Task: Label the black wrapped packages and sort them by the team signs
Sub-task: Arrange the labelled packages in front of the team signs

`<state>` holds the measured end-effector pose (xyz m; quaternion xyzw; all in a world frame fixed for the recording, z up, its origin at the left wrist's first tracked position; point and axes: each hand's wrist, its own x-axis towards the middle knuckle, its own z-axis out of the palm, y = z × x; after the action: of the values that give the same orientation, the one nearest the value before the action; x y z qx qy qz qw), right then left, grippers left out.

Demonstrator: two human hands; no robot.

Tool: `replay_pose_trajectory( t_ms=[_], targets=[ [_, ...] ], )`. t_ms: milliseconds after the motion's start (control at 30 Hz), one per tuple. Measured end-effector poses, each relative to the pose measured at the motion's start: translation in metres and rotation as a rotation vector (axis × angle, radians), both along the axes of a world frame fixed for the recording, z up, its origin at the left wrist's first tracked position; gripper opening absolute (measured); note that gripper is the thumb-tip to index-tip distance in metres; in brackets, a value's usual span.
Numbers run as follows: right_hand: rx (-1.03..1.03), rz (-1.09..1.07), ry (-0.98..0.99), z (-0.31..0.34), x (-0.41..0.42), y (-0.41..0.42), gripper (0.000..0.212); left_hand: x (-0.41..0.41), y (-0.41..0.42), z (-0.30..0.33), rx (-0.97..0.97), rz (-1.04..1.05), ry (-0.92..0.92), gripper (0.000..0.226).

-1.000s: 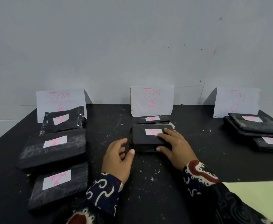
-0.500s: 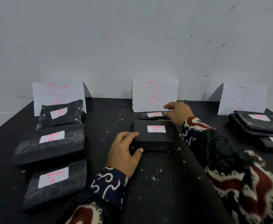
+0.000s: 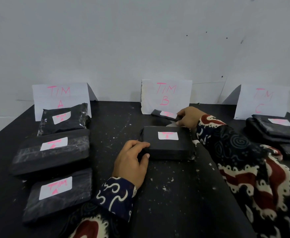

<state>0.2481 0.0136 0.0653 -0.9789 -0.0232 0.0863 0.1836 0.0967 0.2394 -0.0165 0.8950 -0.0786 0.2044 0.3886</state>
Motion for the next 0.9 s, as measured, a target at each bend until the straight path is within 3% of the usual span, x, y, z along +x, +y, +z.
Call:
replay_pose_trajectory(
  t_ms=[133, 267, 500, 567, 667, 767, 900],
  targets=[
    [0.15, 0.025, -0.092, 0.02, -0.029, -0.005, 0.044, 0.001, 0.0, 0.0, -0.016, 0.0, -0.005, 0.027],
    [0.17, 0.139, -0.052, 0.026, -0.069, -0.007, 0.055, 0.0, -0.001, 0.001, -0.06, 0.005, 0.002, 0.026],
    [-0.034, 0.134, -0.058, 0.005, -0.11, -0.003, 0.064, -0.001, -0.001, 0.003, -0.204, 0.063, 0.008, 0.026],
    [-0.052, 0.125, -0.152, -0.001, -0.124, 0.005, 0.075, -0.002, -0.001, 0.004, -0.238, 0.08, 0.012, 0.026],
    [-0.27, 0.179, -0.371, -0.018, -0.147, 0.029, 0.085, -0.004, -0.001, 0.007, -0.245, 0.132, 0.005, 0.025],
    [-0.408, 0.173, -0.436, -0.042, -0.15, 0.045, 0.08, -0.008, 0.001, 0.011, -0.017, 0.235, 0.017, 0.023],
    [-0.372, 0.128, -0.422, -0.053, -0.122, 0.042, 0.069, -0.011, 0.005, 0.014, 0.302, 0.22, 0.151, 0.035]
  ],
)
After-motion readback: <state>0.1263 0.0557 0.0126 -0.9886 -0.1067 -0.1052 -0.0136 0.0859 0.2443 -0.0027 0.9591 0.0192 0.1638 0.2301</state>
